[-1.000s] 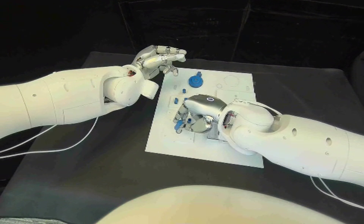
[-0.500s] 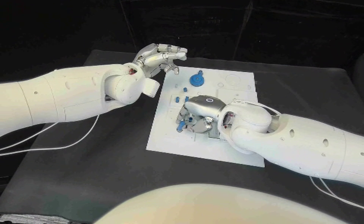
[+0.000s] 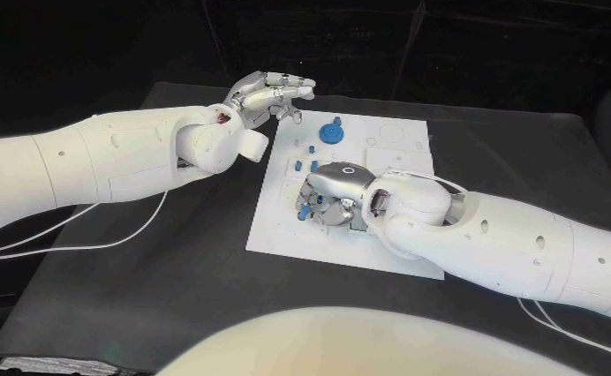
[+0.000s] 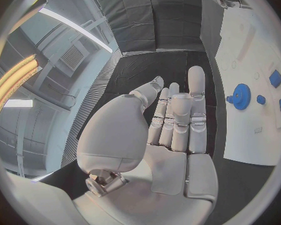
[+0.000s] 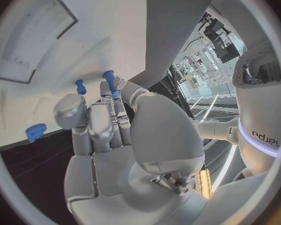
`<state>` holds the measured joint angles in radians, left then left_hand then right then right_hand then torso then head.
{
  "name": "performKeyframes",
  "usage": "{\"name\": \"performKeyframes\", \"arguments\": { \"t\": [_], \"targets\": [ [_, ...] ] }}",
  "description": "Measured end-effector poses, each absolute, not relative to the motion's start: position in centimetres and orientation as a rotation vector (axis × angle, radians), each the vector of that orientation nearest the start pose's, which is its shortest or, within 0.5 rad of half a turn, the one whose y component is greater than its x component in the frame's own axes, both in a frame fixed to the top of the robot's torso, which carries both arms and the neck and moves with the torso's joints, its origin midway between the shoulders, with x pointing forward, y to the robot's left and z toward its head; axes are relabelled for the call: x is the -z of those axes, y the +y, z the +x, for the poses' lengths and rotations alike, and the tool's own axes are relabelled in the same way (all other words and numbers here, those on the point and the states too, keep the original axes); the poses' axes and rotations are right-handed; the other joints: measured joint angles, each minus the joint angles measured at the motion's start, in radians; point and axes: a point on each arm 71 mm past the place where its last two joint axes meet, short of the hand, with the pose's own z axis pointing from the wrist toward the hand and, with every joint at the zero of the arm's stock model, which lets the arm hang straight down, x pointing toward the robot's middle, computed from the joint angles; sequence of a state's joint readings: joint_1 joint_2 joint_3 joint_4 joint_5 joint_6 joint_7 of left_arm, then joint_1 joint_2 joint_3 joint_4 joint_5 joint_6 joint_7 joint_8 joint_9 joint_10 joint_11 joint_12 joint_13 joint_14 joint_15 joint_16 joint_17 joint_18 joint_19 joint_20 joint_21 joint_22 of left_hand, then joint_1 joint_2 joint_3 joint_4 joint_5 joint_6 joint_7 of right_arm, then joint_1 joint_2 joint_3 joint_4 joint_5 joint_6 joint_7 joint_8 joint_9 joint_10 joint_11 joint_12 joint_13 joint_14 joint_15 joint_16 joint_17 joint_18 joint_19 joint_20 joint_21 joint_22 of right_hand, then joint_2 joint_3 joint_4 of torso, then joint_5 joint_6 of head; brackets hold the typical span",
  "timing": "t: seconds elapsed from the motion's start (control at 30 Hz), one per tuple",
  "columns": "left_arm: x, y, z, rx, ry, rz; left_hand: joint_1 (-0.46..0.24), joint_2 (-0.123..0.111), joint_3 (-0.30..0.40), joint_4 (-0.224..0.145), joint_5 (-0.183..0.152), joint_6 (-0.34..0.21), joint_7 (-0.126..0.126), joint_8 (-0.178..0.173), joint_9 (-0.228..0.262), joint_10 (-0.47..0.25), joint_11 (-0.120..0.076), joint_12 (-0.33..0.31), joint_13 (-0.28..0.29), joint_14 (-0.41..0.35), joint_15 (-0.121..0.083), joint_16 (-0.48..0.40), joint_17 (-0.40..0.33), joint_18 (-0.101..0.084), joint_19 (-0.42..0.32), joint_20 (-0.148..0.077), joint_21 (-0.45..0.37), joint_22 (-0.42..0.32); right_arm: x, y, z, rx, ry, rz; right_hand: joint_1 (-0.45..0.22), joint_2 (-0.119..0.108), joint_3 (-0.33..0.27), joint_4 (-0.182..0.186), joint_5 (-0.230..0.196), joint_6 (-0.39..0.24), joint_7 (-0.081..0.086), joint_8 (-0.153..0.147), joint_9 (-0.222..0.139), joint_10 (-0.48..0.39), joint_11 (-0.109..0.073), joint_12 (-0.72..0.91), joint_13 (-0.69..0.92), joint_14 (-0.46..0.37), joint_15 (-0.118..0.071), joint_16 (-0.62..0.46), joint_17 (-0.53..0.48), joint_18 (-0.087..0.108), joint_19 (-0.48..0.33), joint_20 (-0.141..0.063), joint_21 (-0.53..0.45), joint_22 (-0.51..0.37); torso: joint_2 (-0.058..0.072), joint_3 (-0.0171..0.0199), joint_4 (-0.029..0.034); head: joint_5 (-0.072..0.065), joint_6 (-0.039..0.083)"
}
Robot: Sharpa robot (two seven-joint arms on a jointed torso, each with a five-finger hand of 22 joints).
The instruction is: Assemble the parts on the task board
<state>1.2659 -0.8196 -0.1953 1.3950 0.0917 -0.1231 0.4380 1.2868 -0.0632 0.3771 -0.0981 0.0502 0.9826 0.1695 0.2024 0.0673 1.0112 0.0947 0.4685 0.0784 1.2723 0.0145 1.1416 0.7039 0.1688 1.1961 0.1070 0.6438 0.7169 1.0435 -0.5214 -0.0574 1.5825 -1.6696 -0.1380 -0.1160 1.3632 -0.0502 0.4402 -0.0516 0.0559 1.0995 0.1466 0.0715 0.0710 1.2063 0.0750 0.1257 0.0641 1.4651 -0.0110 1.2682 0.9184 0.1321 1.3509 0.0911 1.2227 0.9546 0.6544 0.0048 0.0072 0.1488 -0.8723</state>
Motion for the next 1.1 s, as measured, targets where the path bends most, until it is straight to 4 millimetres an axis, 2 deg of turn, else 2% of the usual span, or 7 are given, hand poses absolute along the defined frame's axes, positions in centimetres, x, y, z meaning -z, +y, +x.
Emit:
{"name": "performKeyframes", "arguments": {
  "t": [0.13,0.27,0.4,0.53,0.67,0.87,1.1],
  "targets": [
    [20.6,23.2,50.2,1.595,1.494,-1.148,0.0,0.0,0.0,0.0,0.0,0.0,0.0,0.0,0.0,0.0,0.0,0.0,0.0,0.0,0.0,0.0,0.0,0.0,0.0,0.0,0.0,0.0,24.6,-1.9,39.7,-0.938,1.791,-0.595,0.0,0.0,0.0,0.0,0.0,0.0,0.0,0.0,0.0,0.0,0.0,0.0,0.0,0.0,0.0,0.0,-0.001,0.0,0.0,0.0,0.0,-0.001,-0.001,-0.0005,0.0,0.002,-0.001],
    [20.6,23.2,50.2,1.595,1.494,-1.148,0.0,0.0,0.0,0.0,0.0,0.0,0.0,0.0,0.0,0.0,0.0,0.0,0.0,0.0,0.0,0.0,0.0,0.0,0.0,0.0,0.0,0.0,24.6,-1.8,39.7,-0.933,1.791,-0.596,-0.02,-0.02,-0.005,0.011,0.003,-0.006,0.006,-0.001,0.0,-0.002,0.002,-0.018,0.0,0.0,0.0,-0.005,-0.015,0.0,-0.008,0.007,-0.007,-0.015,-0.001,-0.0009,0.0,0.003,-0.001],
    [20.6,23.2,50.2,1.595,1.494,-1.148,0.0,0.0,0.0,0.0,0.0,0.0,0.0,0.0,0.0,0.0,0.0,0.0,0.0,0.0,0.0,0.0,0.0,0.0,0.0,0.0,0.0,0.0,24.8,-1.7,39.7,-0.928,1.793,-0.597,-0.052,-0.051,-0.02,0.026,0.016,-0.068,0.021,-0.009,-0.008,-0.063,0.022,-0.049,-0.002,-0.008,0.015,-0.019,-0.039,0.0,-0.033,0.014,-0.041,-0.063,-0.001,-0.001,0.0,0.003,-0.001],
    [20.6,23.2,50.2,1.595,1.495,-1.149,0.0,0.0,0.0,0.0,0.0,0.0,0.0,0.0,0.0,0.0,0.0,0.0,0.0,0.0,0.0,0.0,0.0,0.0,0.0,0.0,0.0,0.0,25.0,-1.7,39.6,-0.927,1.79,-0.596,-0.066,-0.084,-0.069,0.031,0.017,-0.147,0.022,-0.009,-0.008,-0.121,0.029,-0.053,-0.002,-0.019,0.025,-0.046,-0.083,0.0,-0.064,0.023,-0.079,-0.117,-0.001,-0.0009,0.0,0.003,-0.001],
    [20.6,23.2,50.2,1.595,1.495,-1.149,-0.002,0.002,-0.003,-0.003,0.0,0.0,0.0,0.0,0.0,0.0,0.0,0.0,0.0,0.0,0.0,0.0,-0.002,0.0,0.001,0.001,-0.003,0.0,24.8,-1.7,39.4,-0.936,1.769,-0.584,-0.062,-0.088,-0.133,0.035,0.026,-0.208,0.021,-0.009,-0.006,-0.174,0.03,-0.038,0.003,-0.038,0.023,-0.069,-0.124,0.0,-0.09,0.021,-0.119,-0.173,-0.001,-0.0005,0.0,0.003,-0.001],
    [20.6,23.2,50.1,1.594,1.496,-1.15,-0.004,0.004,-0.003,-0.003,0.0,0.0,0.0,0.0,0.0,0.0,0.0,0.0,0.0,0.0,0.0,0.0,-0.003,0.0,0.004,0.004,-0.005,-0.001,24.4,-2.3,39.2,-0.955,1.724,-0.546,-0.052,-0.078,-0.169,0.038,0.048,-0.216,0.02,-0.009,-0.005,-0.19,0.029,-0.016,0.004,-0.041,0.027,-0.07,-0.135,0.0,-0.09,0.021,-0.128,-0.188,-0.001,0.0002,-0.0004,0.004,-0.001],
    [20.6,23.4,50.1,1.591,1.496,-1.152,-0.004,0.004,-0.006,0.0,0.0,0.0,0.0,0.0,0.0,0.0,0.0,0.0,0.0,0.0,0.0,0.0,-0.003,0.0,0.004,0.004,-0.005,-0.001,23.5,-5.0,38.9,-0.967,1.655,-0.466,-0.047,-0.084,-0.227,0.049,0.125,-0.216,0.02,-0.009,-0.004,-0.208,0.032,0.025,0.005,-0.041,0.027,-0.07,-0.136,0.0,-0.09,0.021,-0.134,-0.197,-0.003,0.0003,-0.0028,-0.002,0.002]
  ]
}}
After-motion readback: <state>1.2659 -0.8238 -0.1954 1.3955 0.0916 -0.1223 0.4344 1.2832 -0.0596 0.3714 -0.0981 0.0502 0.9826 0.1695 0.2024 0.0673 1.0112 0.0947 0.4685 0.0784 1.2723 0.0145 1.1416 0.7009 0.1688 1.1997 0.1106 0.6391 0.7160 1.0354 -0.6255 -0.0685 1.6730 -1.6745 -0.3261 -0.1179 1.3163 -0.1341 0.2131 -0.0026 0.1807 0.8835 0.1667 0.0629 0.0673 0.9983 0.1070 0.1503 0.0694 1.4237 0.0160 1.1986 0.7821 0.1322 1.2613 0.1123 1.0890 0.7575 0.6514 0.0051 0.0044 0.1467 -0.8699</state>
